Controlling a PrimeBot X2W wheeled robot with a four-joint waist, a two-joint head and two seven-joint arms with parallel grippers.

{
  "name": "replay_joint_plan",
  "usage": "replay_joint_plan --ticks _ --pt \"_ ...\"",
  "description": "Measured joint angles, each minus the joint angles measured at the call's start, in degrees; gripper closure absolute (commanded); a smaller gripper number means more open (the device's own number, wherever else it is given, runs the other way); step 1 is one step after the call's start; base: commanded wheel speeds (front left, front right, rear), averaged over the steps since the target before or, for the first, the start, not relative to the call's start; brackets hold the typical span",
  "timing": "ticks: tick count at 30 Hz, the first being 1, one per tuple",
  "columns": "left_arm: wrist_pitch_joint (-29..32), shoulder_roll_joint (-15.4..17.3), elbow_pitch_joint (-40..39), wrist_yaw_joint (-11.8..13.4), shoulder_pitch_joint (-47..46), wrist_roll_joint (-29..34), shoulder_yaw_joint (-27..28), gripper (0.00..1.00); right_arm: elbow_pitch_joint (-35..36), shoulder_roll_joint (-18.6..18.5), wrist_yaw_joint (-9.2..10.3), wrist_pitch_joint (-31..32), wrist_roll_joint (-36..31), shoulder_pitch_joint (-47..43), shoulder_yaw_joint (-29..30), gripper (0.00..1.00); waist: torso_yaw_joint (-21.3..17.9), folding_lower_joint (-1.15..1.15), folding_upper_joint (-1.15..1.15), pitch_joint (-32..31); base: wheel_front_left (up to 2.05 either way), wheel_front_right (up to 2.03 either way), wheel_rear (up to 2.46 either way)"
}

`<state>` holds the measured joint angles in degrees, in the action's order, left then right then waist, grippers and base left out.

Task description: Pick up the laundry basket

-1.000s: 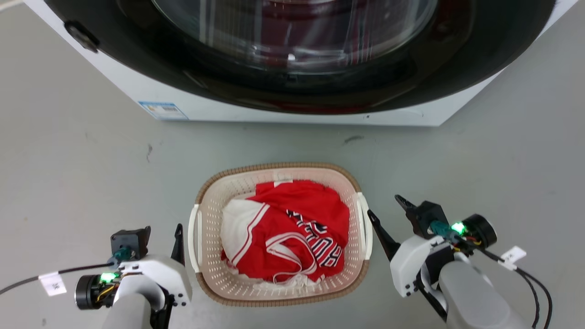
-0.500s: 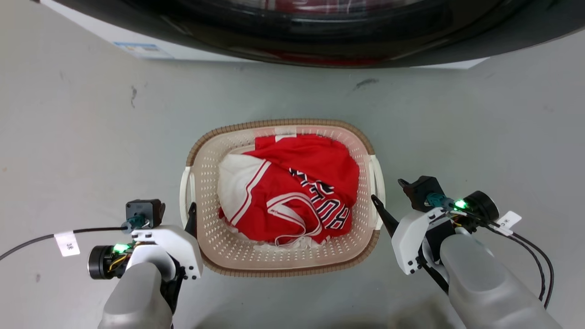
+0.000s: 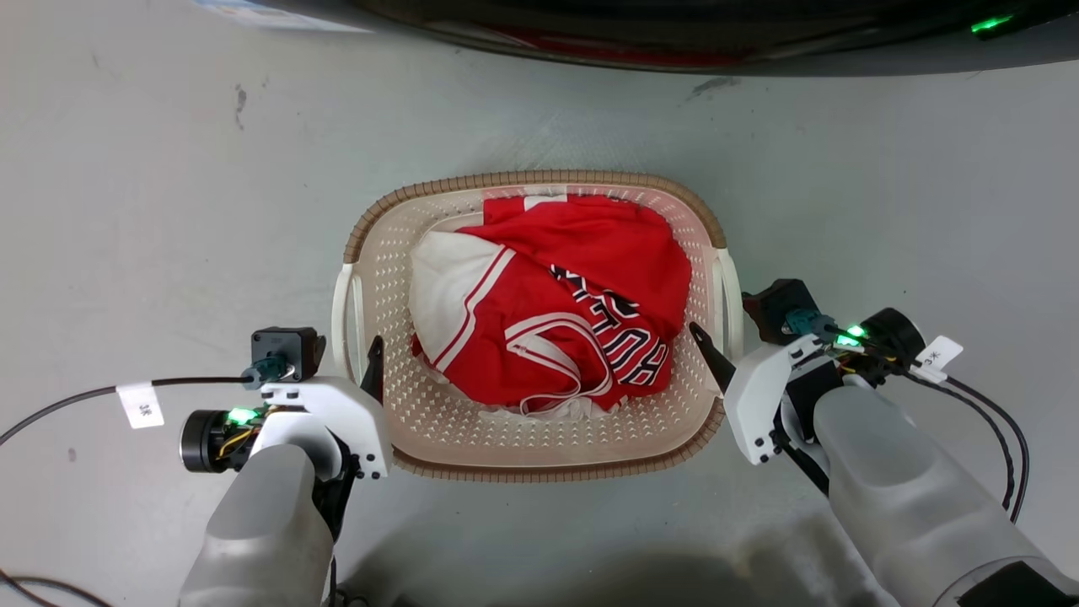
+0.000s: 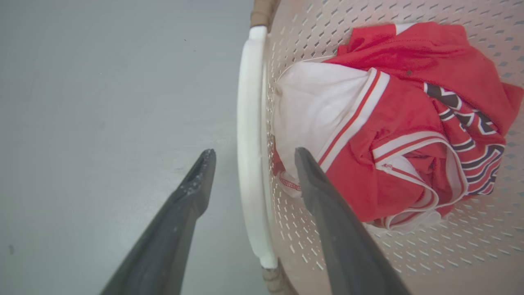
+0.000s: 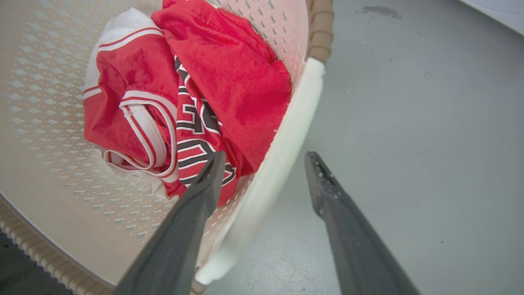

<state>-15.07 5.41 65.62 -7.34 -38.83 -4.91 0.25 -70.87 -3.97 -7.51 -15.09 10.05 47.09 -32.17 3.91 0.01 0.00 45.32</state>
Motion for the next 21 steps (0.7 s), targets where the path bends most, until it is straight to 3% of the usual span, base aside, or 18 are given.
replay_joint_plan --ticks 9,10,11,12,21 --pt "0.0 -0.42 4.53 -0.04 -3.16 -0.37 -1.47 0.0 -1.71 0.16 0.0 0.91 1.24 2.27 -1.96 0.0 0.44 0.0 0.0 2.22 0.0 0.0 0.0" --pt "0.0 -0.46 5.09 -0.04 -3.3 -0.37 -1.64 0.2 -1.87 0.22 0.0 1.09 1.58 2.26 -2.24 0.64 0.45 0.0 0.0 2.38 0.0 0.0 0.0" --pt "0.0 -0.52 5.5 -0.04 -3.47 -0.43 -1.69 0.67 -1.92 0.3 0.0 1.41 1.77 2.28 -2.58 1.0 0.46 0.0 0.0 2.52 0.0 0.0 0.0" --pt "0.0 -0.59 5.95 -0.04 -3.73 -0.59 -1.79 1.0 -1.98 0.34 0.0 1.62 1.94 2.31 -2.99 1.0 0.48 0.0 0.0 2.67 0.0 0.0 0.0" --pt "0.31 -1.46 7.68 -0.14 -4.48 -2.35 -3.24 1.0 -2.45 0.52 0.12 2.0 4.33 2.8 -5.36 1.0 0.67 0.0 0.0 1.92 0.0 0.0 0.0"
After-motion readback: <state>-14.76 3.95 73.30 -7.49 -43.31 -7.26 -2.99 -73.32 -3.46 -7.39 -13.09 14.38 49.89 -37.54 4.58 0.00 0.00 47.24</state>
